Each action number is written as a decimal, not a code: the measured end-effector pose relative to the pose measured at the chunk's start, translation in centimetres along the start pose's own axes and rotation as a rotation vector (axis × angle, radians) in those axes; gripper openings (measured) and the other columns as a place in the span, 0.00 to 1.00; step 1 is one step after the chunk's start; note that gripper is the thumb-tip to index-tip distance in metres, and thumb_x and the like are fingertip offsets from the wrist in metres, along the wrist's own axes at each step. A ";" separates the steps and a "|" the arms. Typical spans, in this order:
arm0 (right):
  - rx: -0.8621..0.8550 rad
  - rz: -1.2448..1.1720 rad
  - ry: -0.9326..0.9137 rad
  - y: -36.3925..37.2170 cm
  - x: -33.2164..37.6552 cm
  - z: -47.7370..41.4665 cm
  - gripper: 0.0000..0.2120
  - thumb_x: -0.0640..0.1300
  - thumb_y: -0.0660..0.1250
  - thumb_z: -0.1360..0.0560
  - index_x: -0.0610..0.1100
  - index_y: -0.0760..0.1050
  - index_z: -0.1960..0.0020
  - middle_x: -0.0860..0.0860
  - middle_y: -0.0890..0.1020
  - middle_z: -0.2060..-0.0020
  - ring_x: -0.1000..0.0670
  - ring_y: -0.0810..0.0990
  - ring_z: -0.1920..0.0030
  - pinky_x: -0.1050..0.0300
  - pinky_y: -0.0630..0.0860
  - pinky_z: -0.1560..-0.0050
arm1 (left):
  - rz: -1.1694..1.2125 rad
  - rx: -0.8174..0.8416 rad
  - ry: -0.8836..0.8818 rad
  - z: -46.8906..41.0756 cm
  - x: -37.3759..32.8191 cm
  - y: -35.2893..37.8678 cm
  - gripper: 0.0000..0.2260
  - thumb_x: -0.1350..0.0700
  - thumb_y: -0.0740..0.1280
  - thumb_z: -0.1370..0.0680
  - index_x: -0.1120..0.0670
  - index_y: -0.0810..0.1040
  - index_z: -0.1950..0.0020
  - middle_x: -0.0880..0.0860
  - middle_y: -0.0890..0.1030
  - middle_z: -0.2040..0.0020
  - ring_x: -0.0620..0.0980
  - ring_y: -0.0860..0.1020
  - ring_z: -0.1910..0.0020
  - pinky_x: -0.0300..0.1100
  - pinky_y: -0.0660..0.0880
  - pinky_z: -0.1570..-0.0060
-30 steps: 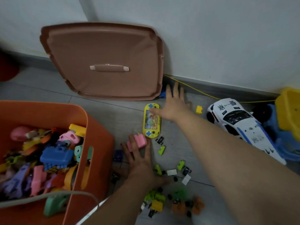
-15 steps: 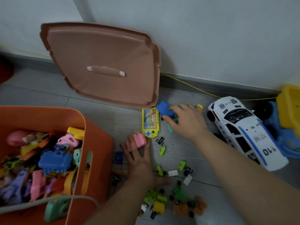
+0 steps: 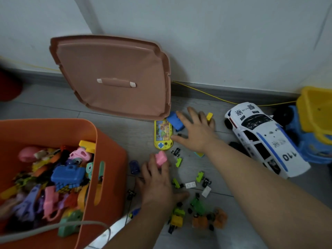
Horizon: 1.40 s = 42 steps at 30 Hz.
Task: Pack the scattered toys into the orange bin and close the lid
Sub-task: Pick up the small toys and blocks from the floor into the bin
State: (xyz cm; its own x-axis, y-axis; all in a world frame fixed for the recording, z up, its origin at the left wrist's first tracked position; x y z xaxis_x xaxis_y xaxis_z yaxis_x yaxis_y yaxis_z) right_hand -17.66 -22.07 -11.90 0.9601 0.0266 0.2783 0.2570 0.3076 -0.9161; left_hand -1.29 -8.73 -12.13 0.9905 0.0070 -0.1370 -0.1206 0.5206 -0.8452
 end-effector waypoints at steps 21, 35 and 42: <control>0.046 -0.098 0.128 -0.4 -4.2 2.8 0.39 0.74 0.53 0.26 0.58 0.54 0.21 0.52 0.45 0.19 0.44 0.45 0.20 0.33 0.51 0.25 | -0.083 -0.130 0.459 2.9 -1.9 -1.7 0.33 0.31 0.60 0.27 0.46 0.66 0.27 0.47 0.65 0.27 0.52 0.58 0.25 0.59 0.52 0.26; 0.053 -0.029 -0.331 3.6 1.5 12.1 0.40 0.74 0.55 0.28 0.53 0.62 0.23 0.49 0.64 0.25 0.46 0.57 0.23 0.41 0.51 0.24 | 0.101 -0.106 0.254 2.7 1.8 -0.2 0.51 0.20 0.57 0.38 0.44 0.53 0.20 0.53 0.53 0.21 0.57 0.44 0.22 0.57 0.57 0.25; 0.203 0.163 -0.418 4.8 2.0 16.0 0.55 0.84 0.54 0.38 0.62 0.35 0.21 0.50 0.44 0.19 0.44 0.39 0.20 0.29 0.40 0.25 | -0.087 -0.079 0.284 6.0 2.5 3.4 0.60 0.17 0.59 0.45 0.37 0.29 0.24 0.55 0.33 0.20 0.65 0.35 0.23 0.69 0.48 0.28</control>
State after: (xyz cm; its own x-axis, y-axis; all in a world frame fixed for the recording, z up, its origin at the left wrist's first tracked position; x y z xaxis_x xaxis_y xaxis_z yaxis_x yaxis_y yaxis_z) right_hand -16.26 -5.31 -11.13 0.8492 0.4562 0.2660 0.0404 0.4460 -0.8941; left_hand 1.21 -1.77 -12.26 0.9406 -0.2799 -0.1921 -0.0517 0.4412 -0.8959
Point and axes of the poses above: each hand's wrist, its own z-axis away from the middle knuckle, its own y-axis out of the palm, x = y × z, the point moved 9 cm from there along -z, towards the middle knuckle
